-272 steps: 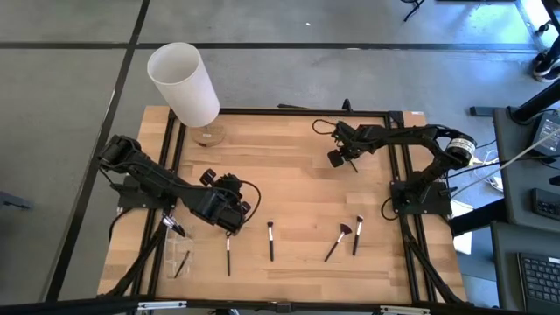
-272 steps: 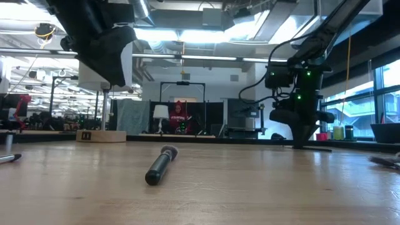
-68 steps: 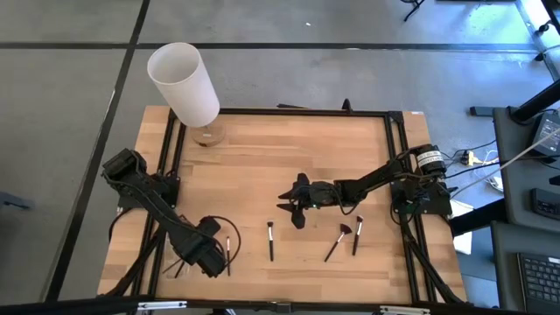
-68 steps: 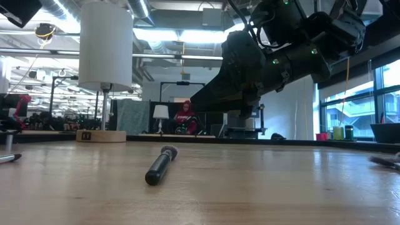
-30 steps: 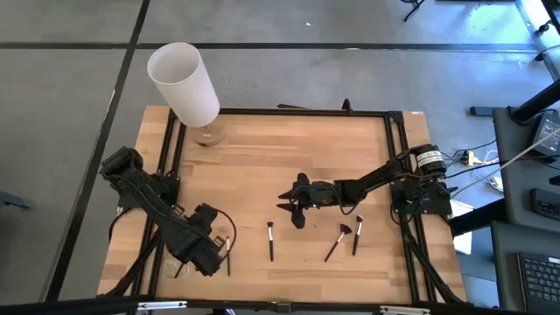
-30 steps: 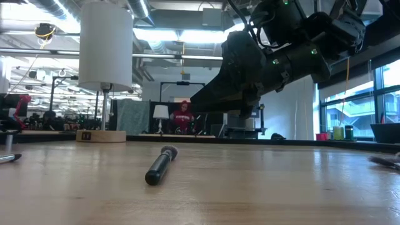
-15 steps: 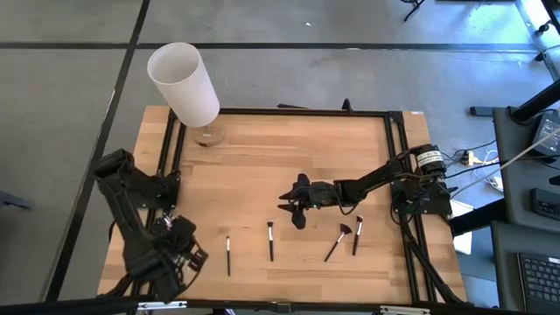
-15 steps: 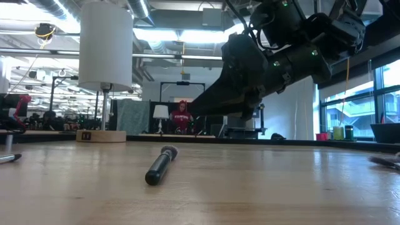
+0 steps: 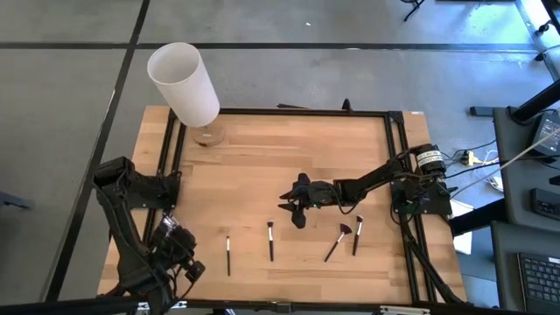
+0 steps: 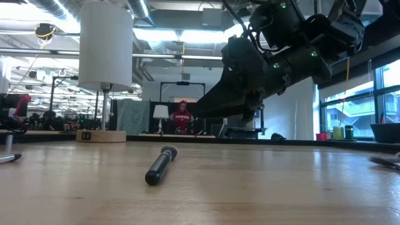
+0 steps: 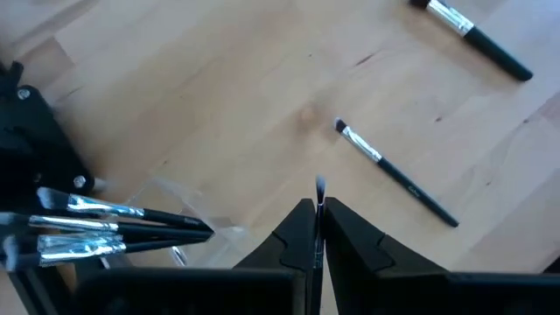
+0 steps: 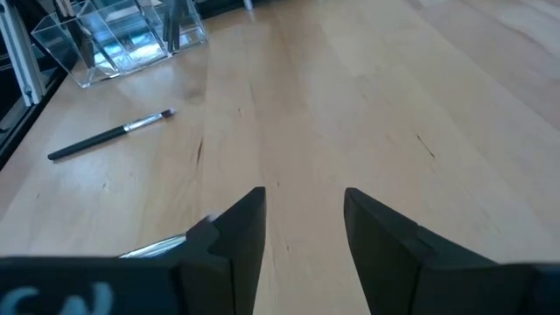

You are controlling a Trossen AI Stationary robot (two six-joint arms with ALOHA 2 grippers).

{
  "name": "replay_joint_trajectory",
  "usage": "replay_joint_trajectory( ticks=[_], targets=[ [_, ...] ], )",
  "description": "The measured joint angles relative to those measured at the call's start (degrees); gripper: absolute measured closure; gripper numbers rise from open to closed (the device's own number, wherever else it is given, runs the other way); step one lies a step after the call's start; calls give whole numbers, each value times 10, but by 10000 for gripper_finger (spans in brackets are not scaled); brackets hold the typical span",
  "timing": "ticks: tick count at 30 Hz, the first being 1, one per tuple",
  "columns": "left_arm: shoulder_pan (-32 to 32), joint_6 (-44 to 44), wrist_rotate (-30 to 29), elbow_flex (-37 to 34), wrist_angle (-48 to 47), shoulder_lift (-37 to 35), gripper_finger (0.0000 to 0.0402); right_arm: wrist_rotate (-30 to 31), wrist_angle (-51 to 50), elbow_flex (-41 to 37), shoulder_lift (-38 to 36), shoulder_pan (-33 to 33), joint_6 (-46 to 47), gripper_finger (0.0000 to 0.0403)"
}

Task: Put items in baskets/containers
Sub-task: Put the eyeshadow brush into the transparent organizer, then put the powder brush into the transparent organizer

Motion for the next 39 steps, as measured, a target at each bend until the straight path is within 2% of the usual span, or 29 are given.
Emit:
replay_joint_trajectory(
  ticks=[6,22,25,28,31,33,36,39],
  targets=[
    [-9,2,8,0,4,17,376,0,0,0,0,0,7,248],
    [-14,9,31,0,14,7,317,0,0,0,0,0,12,248],
    [1,26,20,0,-2,-4,303,0,0,0,0,0,11,248],
    [43,42,16,0,-11,-12,291,-6,-8,0,-4,-7,8,248],
    [120,122,73,0,34,-9,283,-16,-82,7,-38,-26,15,248],
    [178,190,98,0,77,1,282,-15,-173,17,-77,-41,17,248],
    [249,255,65,-1,146,18,281,-15,-343,41,-138,-59,38,248],
    [308,314,55,0,213,33,281,-14,-510,60,-196,-66,68,248]
  ],
)
